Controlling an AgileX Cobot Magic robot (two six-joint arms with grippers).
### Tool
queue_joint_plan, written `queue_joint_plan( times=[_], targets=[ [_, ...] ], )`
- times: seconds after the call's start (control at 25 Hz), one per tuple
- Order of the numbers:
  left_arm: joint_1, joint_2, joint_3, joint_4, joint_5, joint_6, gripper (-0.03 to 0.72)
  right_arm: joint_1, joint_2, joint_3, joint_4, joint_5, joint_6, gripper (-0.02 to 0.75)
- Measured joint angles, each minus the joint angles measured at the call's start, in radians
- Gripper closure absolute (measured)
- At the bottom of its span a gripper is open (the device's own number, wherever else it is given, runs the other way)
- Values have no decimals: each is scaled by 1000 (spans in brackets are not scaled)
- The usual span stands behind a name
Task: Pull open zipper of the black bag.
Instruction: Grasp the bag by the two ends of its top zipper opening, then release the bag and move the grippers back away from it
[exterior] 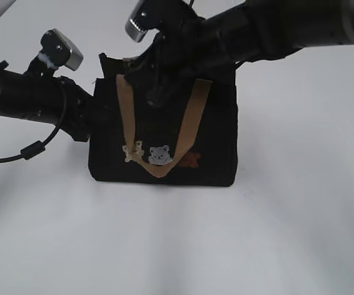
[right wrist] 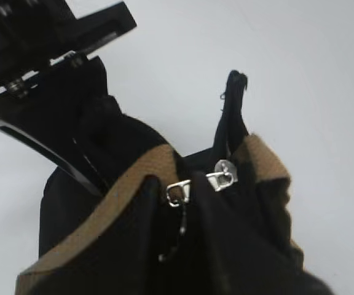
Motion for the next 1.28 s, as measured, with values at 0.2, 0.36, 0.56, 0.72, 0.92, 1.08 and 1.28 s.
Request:
queue_joint_plan(
  times=[0.2, 0.36, 0.56, 0.72, 0.92, 1.08, 1.28],
  targets=[
    [0, 1, 0, -1, 1, 0, 625, -15, -74, 2, -165, -20, 262, 734],
    [-6, 0, -10, -19, 37, 2, 625, -187, -213, 2, -401, 156, 561, 738],
    [-10, 2, -9, -13, 25, 2, 625, -375, -273, -1, -558, 388, 836, 706],
    [-10, 3, -9, -17, -2, -64, 578, -376, -275, -2, -569, 446, 974, 412],
    [-10, -1, -9, 26, -16, -380, 300, -338, -283, -2, -612, 598, 1198, 176],
    [-10, -84, 35, 501, -136, -1190, 406, -295, -332, -2, -851, 726, 1494, 205],
    [-10, -286, 151, 853, -172, -1678, 474, -205, -437, 10, -1136, 762, 1728, 240]
  ],
)
